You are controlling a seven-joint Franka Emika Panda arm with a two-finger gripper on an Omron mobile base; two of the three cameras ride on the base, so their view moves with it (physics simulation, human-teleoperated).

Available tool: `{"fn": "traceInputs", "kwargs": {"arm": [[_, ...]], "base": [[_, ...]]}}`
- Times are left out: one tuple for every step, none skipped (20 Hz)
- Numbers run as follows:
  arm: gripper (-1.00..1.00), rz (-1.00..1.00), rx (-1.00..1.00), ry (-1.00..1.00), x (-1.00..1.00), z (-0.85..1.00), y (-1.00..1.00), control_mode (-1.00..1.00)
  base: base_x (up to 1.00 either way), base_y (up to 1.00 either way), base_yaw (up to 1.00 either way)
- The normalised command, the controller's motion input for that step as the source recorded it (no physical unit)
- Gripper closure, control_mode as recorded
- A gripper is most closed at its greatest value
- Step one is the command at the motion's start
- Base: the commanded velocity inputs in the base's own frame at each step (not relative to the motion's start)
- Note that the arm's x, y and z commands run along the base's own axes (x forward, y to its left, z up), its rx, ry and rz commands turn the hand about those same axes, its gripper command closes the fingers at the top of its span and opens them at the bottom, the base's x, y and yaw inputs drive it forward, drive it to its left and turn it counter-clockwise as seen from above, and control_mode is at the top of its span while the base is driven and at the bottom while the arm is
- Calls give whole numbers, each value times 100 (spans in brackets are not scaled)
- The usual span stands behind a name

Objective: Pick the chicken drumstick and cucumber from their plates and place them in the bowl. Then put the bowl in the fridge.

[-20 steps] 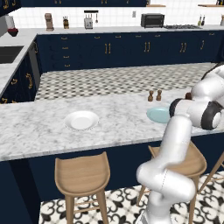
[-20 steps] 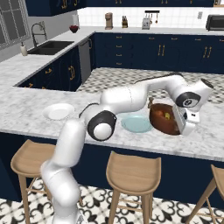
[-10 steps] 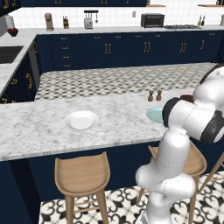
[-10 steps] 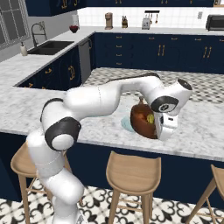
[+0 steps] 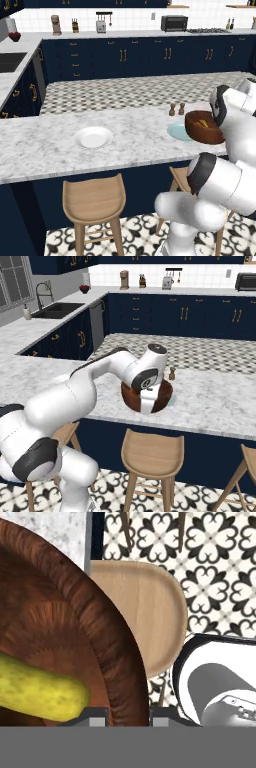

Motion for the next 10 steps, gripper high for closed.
{"fn": "traceInputs", "kwargs": {"arm": [[100,-12,0,0,-27,6,100,-100],[100,-13,0,0,-30,0,100,-100],[100,-14,0,0,-28,0,100,-100],[100,-14,0,0,-28,0,100,-100],[100,-15,0,0,-29,0,100,-100],[100,-15,0,0,-41,0,100,-100],[100,-13,0,0,-64,0,100,-100],[100,-11,0,0,-74,0,100,-100],[100,-9,0,0,-69,0,100,-100],[100,-5,0,0,-69,0,99,-100]], "base": [[0,0,0],[0,0,0],[0,0,0],[0,0,0],[0,0,0],[0,0,0],[0,0,0],[0,0,0],[0,0,0],[0,0,0]]}}
